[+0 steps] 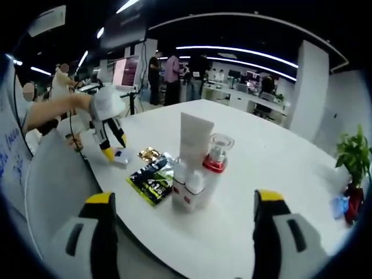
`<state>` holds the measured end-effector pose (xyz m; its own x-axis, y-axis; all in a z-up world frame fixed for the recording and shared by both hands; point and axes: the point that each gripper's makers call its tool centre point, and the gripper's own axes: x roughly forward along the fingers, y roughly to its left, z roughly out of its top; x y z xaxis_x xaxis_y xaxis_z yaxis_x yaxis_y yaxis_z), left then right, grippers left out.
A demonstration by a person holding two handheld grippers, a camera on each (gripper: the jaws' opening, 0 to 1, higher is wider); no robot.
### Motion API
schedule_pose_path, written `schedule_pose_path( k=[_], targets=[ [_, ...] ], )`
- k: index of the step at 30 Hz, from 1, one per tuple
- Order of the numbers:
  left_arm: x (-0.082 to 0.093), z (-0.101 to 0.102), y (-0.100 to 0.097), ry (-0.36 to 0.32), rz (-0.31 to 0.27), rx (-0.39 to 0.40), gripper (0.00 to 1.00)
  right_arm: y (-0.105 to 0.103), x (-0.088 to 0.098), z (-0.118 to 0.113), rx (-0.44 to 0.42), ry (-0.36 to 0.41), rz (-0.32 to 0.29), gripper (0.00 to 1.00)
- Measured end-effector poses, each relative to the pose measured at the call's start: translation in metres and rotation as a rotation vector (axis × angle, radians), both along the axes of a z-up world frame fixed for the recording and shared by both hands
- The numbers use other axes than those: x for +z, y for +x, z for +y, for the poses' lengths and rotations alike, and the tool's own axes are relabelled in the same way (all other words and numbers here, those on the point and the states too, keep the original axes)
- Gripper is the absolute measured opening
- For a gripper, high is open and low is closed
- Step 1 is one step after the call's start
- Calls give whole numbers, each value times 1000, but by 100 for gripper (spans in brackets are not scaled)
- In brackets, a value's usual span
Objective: Arrange the skincare products in the storage area until every visible bottle or jar stands upright without overlapping.
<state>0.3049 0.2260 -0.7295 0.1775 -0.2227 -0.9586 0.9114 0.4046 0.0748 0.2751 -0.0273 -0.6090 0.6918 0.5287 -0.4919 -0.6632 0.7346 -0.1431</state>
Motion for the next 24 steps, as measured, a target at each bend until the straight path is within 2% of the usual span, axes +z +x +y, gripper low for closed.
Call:
schedule_pose_path(
  k=[2,6,8,24],
  targets=[
    [0,-4,0,11,6,-44,37,-1,0,-1,-1,-3,2,99],
    [-5,-17,-1,23,-4,-185,37,-1,-1,-2,-4,-8,2,99],
    [-9,-19,-5,46,17,-230,37,-1,-1,-3,-7,-9,2,99],
    [-18,-35,4,87,26,-413,37,0,-1,-6,-14,-17,5,99]
  ],
)
